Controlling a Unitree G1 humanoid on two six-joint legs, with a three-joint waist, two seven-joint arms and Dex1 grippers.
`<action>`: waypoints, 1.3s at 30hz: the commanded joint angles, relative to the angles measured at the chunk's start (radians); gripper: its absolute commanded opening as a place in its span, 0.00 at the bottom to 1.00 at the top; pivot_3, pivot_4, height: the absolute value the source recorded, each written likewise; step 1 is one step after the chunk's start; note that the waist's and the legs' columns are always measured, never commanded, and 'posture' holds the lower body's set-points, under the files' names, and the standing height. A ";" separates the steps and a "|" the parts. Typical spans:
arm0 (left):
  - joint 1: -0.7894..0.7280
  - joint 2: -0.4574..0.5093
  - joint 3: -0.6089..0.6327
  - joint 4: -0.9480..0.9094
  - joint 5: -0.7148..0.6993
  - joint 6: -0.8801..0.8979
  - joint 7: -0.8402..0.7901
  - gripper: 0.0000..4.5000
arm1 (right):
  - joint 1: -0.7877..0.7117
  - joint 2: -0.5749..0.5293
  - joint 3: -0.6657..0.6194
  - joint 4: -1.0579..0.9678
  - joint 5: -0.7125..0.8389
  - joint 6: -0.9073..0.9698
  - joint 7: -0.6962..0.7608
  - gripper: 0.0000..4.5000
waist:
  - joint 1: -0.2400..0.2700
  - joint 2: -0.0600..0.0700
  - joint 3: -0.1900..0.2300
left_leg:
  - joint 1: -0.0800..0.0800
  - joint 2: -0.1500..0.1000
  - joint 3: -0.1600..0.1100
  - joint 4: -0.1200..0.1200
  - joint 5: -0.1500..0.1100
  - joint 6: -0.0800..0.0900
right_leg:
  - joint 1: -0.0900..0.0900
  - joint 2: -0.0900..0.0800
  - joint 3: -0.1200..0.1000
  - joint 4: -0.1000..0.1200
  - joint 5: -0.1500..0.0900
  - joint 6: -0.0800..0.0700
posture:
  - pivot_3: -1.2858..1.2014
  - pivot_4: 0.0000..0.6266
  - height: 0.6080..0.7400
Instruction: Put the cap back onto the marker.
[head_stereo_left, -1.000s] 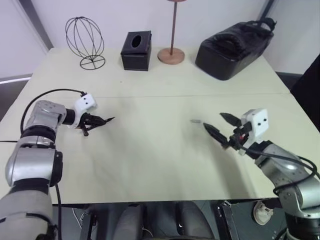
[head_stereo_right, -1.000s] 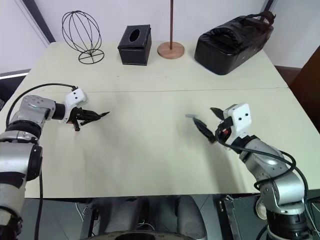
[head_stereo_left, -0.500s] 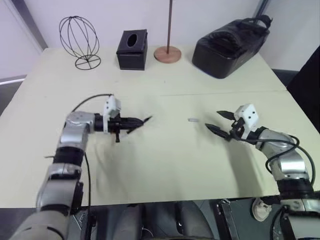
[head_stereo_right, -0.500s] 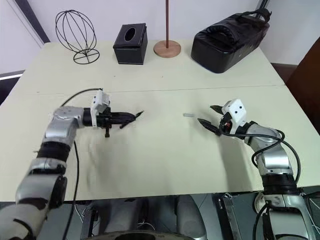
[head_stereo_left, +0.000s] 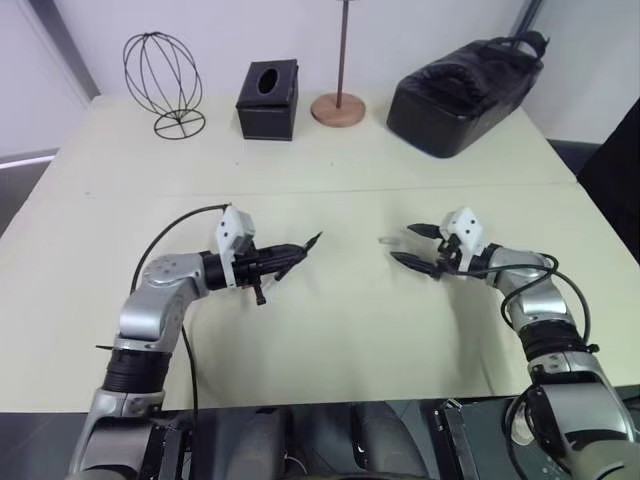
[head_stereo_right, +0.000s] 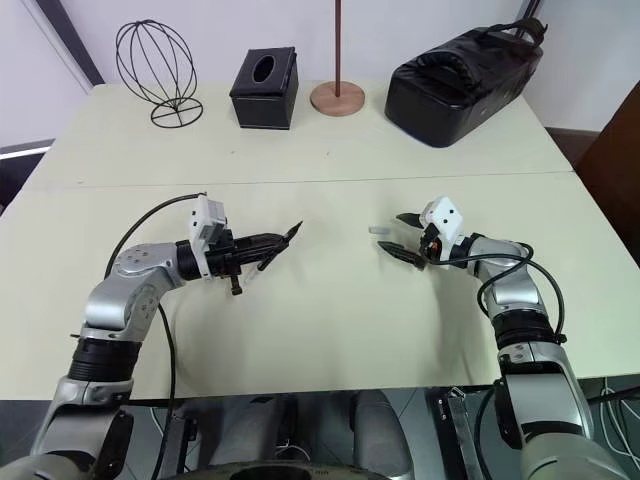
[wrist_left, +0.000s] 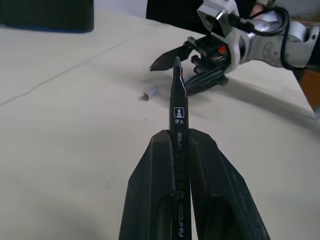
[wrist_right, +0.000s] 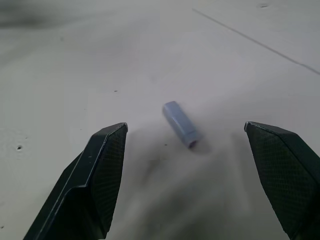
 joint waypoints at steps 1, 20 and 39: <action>0.031 0.034 0.008 -0.065 -0.042 0.023 0.004 0.00 | -0.044 0.015 -0.005 0.064 -0.015 -0.050 0.010 0.86 | -0.001 0.000 0.000 | 0.000 0.000 0.000 0.000 0.000 0.000 | 0.000 0.000 0.000 0.000 0.000 0.000 | 0.52 0.24 1.00; 0.142 0.137 -0.014 -0.098 -0.052 0.023 -0.003 0.00 | -0.128 0.073 0.009 0.239 -0.076 -0.132 0.061 0.44 | -0.006 0.001 0.000 | 0.000 0.000 0.000 -0.001 0.000 0.000 | 0.000 0.000 0.000 0.000 0.000 0.000 | 0.52 0.24 1.00; -0.008 0.284 -0.054 0.116 0.058 -0.130 -0.138 0.00 | -0.125 -0.075 0.045 0.004 -0.094 -0.007 0.192 0.01 | 0.006 0.003 0.001 | 0.000 -0.001 0.000 0.000 0.000 -0.001 | 0.001 -0.001 -0.001 0.000 0.000 0.000 | 0.52 0.24 1.00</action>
